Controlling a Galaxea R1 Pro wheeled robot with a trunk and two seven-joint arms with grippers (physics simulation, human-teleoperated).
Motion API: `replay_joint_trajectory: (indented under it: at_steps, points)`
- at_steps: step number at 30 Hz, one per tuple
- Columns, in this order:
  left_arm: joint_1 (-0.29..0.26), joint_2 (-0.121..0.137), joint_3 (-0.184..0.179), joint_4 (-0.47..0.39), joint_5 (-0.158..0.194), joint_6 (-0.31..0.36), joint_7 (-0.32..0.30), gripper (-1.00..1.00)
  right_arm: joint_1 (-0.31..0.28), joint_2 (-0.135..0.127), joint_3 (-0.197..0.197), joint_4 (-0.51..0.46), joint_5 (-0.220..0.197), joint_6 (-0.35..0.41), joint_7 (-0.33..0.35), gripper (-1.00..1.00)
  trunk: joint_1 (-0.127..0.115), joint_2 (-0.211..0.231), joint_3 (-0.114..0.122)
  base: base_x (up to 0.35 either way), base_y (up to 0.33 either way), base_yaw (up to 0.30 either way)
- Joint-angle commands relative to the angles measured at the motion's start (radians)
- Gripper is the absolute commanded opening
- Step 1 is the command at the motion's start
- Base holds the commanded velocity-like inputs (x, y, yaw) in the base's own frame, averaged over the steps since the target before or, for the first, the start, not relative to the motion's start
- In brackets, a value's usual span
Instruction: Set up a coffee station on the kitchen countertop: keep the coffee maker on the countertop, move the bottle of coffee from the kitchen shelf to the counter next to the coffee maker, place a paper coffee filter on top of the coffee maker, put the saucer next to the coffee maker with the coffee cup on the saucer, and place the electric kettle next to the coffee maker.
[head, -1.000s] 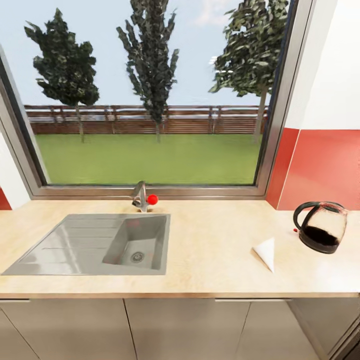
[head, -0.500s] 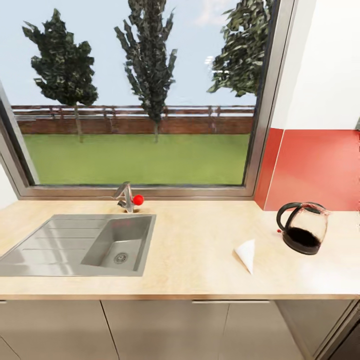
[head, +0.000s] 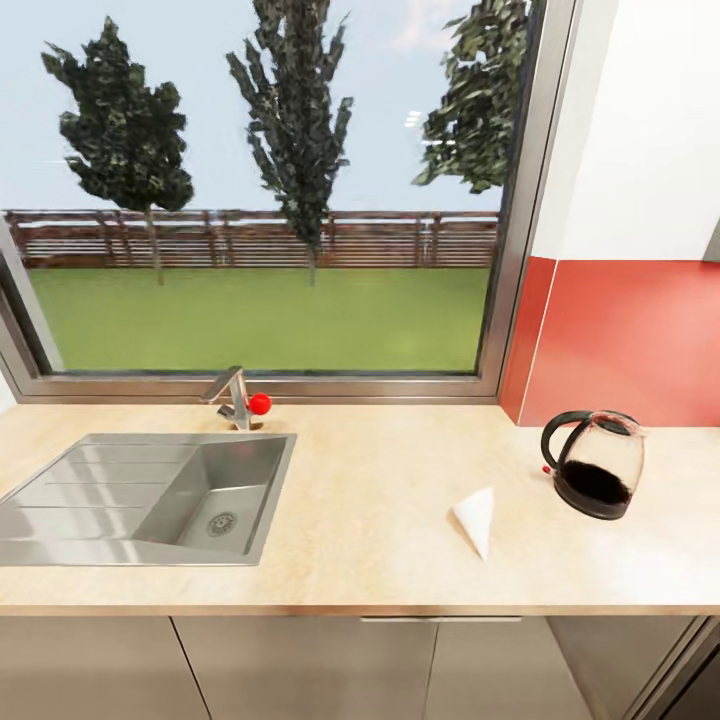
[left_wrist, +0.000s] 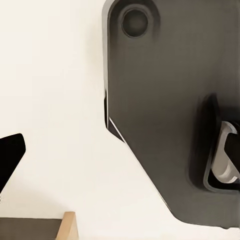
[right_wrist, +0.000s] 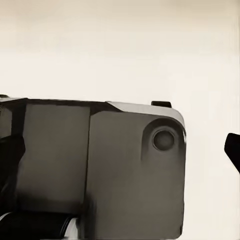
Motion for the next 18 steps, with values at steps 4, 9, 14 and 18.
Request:
replay_joint_trajectory:
  at_steps: [4, 9, 14, 18]
  points:
    - [0.000, 0.006, -0.001, 0.000, -0.002, 0.002, 0.002, 1.00, 0.000, 0.000, -0.001, -0.068, 0.039, -0.003, -0.002, 1.00, 0.000, 0.000, 0.000, 0.003, -0.004, 0.000]
    - [-0.001, 0.018, 0.002, 0.001, 0.001, 0.007, 0.005, 1.00, 0.000, 0.001, -0.001, -0.098, 0.047, -0.004, -0.002, 1.00, 0.000, 0.000, 0.000, 0.000, 0.000, 0.000]
    - [-0.001, 0.019, 0.005, 0.001, 0.005, 0.007, 0.005, 1.00, 0.000, 0.003, 0.000, -0.141, 0.049, -0.004, 0.004, 1.00, 0.000, 0.000, 0.000, -0.011, 0.000, 0.000]
    - [-0.003, 0.019, 0.006, 0.000, 0.008, 0.007, 0.005, 1.00, 0.000, 0.003, 0.000, -0.153, 0.051, -0.004, 0.005, 1.00, 0.000, 0.000, 0.000, -0.232, 0.000, 0.000]
